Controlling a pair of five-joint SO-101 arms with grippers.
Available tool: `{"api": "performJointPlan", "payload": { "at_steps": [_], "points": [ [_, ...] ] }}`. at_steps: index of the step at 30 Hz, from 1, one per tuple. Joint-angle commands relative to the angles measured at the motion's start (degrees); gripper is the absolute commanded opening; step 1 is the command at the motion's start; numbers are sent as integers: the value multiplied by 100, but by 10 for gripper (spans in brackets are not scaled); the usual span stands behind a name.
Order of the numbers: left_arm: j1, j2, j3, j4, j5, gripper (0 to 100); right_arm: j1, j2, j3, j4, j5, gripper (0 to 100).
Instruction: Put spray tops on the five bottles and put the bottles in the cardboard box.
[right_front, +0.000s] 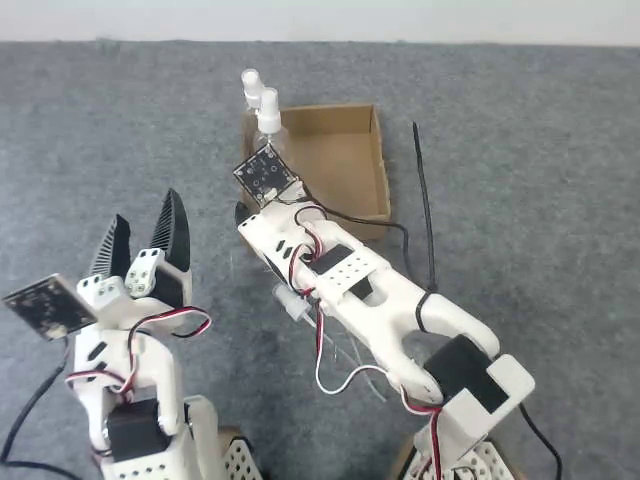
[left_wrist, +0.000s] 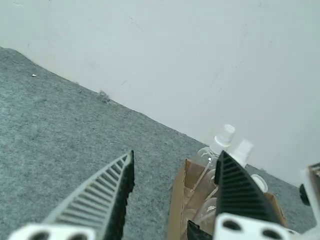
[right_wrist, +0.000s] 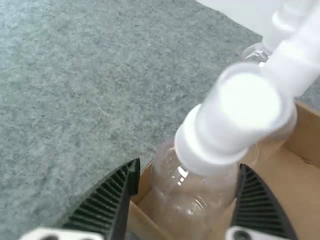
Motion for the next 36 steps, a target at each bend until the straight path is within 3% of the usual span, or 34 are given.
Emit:
{"api": "performJointPlan", "payload": {
  "at_steps": [1,26,36],
  "points": [
    [0,-70,-119,-193,26,242,-13,-541,-35,57,-44,255],
    [0,-70,-119,-193,26,242,470,-998,-18,567,-35,255],
    [0,-70,-119,-193,26,242,523,-1481,-26,1332,-35,255]
  ]
}}
